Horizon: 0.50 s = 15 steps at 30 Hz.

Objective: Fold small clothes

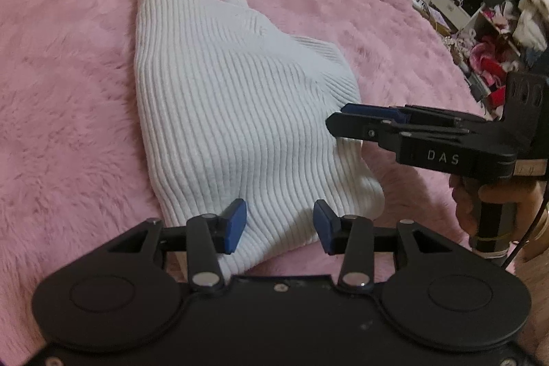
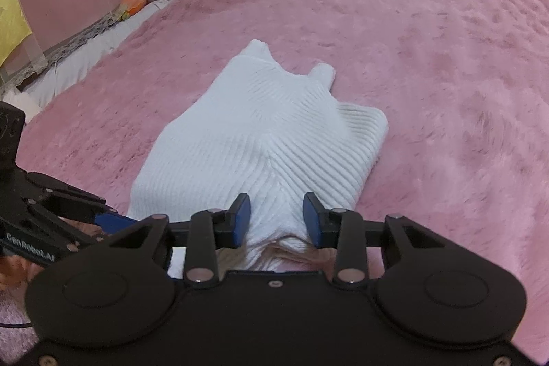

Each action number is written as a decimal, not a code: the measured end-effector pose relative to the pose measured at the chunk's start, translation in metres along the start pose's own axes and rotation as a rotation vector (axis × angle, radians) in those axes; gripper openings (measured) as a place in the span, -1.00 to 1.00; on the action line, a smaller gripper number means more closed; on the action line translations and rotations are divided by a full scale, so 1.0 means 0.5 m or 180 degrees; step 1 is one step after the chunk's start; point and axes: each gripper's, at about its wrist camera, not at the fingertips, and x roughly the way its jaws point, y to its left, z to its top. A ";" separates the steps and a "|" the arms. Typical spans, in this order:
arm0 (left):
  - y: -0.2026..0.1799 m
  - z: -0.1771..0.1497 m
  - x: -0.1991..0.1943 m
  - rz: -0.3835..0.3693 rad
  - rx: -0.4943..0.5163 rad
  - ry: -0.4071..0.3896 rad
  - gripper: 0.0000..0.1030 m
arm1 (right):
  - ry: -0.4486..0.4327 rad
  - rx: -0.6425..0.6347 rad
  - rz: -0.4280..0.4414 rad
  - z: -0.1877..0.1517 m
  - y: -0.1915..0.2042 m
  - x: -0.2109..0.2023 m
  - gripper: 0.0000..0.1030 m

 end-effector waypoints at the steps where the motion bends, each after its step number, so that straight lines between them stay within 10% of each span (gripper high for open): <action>1: -0.007 0.002 -0.004 0.0031 0.0039 -0.0020 -0.14 | -0.0019 -0.0013 -0.0005 0.005 0.005 -0.005 -0.33; 9: -0.023 0.055 -0.083 0.0220 0.0098 -0.0645 -0.13 | -0.0334 -0.0445 -0.0211 0.061 0.069 -0.016 -0.29; 15: 0.005 0.073 -0.028 0.0352 -0.0076 -0.0479 -0.13 | -0.0140 -0.0455 -0.0529 0.080 0.071 0.055 -0.30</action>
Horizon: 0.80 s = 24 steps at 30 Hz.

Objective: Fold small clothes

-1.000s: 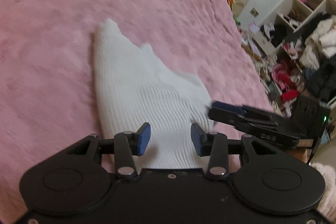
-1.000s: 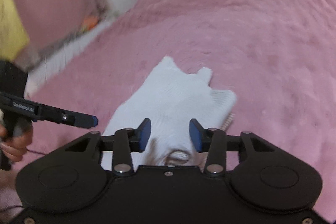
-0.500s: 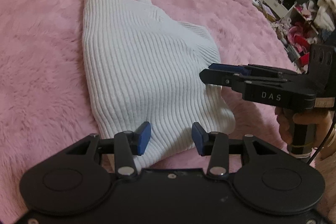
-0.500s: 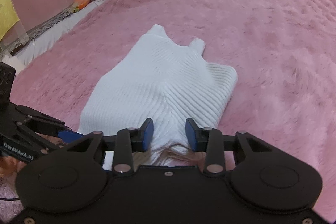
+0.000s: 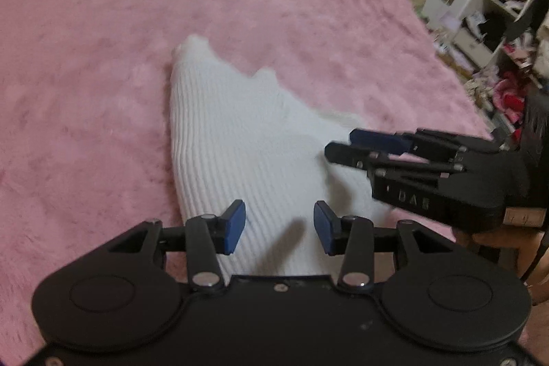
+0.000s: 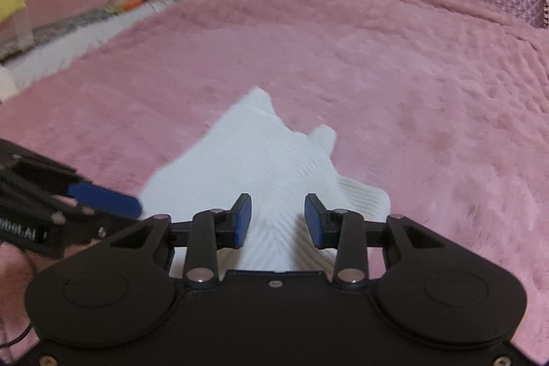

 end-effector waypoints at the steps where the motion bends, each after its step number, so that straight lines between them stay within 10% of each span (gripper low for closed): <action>1: 0.005 -0.004 0.003 0.0019 0.0028 0.0009 -0.13 | 0.0038 0.0048 0.0013 -0.004 -0.005 0.009 -0.30; 24: -0.023 -0.079 -0.083 0.0581 -0.0106 -0.0118 -0.03 | -0.0171 0.0085 -0.0246 -0.080 0.091 -0.164 -0.25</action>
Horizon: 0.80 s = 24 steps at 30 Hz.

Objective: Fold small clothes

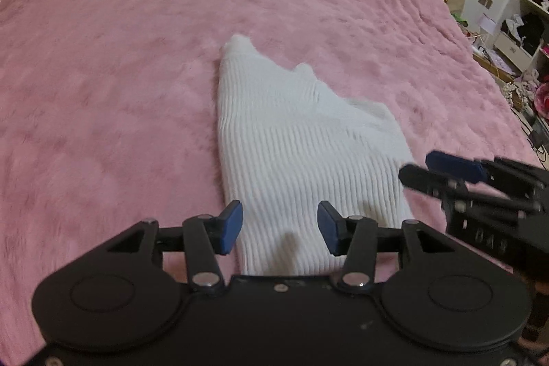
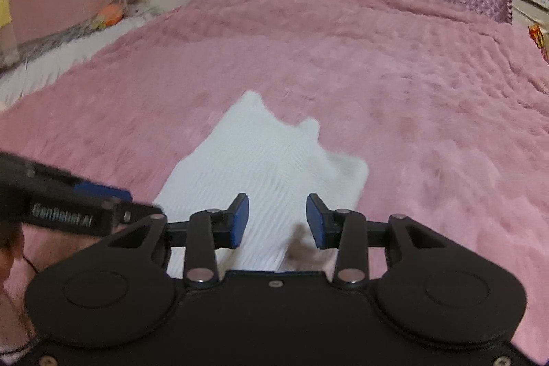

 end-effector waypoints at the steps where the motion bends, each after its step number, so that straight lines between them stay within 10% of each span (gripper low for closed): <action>1: 0.003 -0.009 0.007 0.0033 -0.0021 0.0043 -0.03 | 0.0036 -0.0041 -0.0006 -0.012 0.008 0.000 -0.25; 13: 0.018 -0.044 0.060 0.0153 -0.0139 0.0273 0.05 | 0.0389 0.0137 -0.0112 -0.069 0.009 0.038 -0.19; 24: -0.040 -0.028 -0.115 0.0259 0.0089 -0.0200 0.13 | 0.0039 0.0383 -0.0241 -0.016 0.039 -0.127 0.18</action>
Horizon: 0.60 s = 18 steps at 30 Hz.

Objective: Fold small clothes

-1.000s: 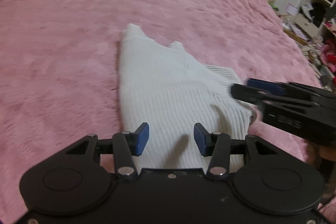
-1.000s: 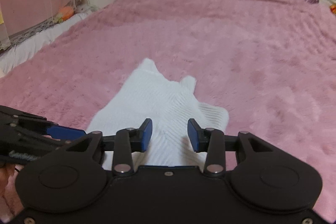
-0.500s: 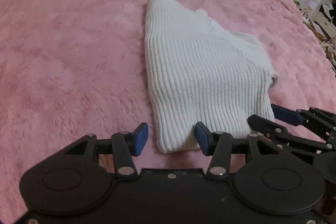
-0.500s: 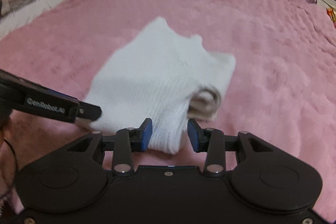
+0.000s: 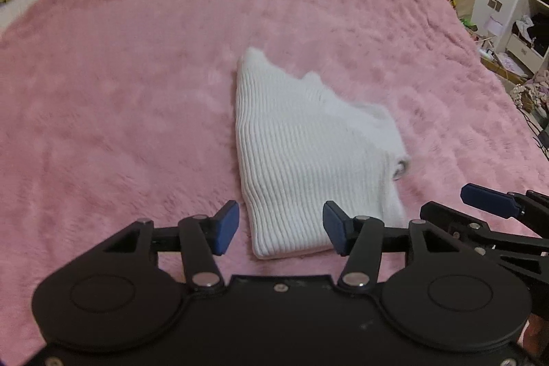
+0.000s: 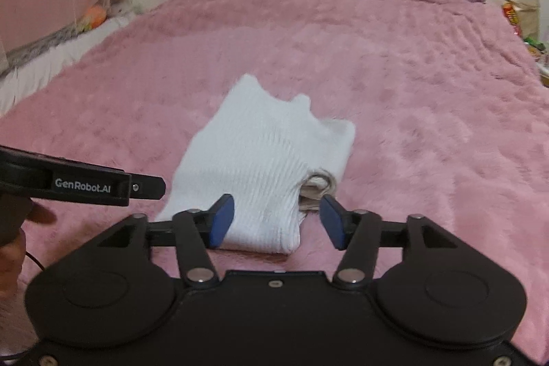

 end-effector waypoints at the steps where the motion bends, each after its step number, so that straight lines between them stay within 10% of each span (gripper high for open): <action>1: -0.005 -0.002 -0.016 0.0018 0.0008 -0.0020 0.17 | -0.0010 0.0042 -0.0032 0.000 0.002 -0.013 0.21; 18: -0.039 -0.065 -0.164 0.0223 -0.0103 0.0072 0.31 | 0.0188 0.0139 -0.0128 -0.044 0.060 -0.116 0.56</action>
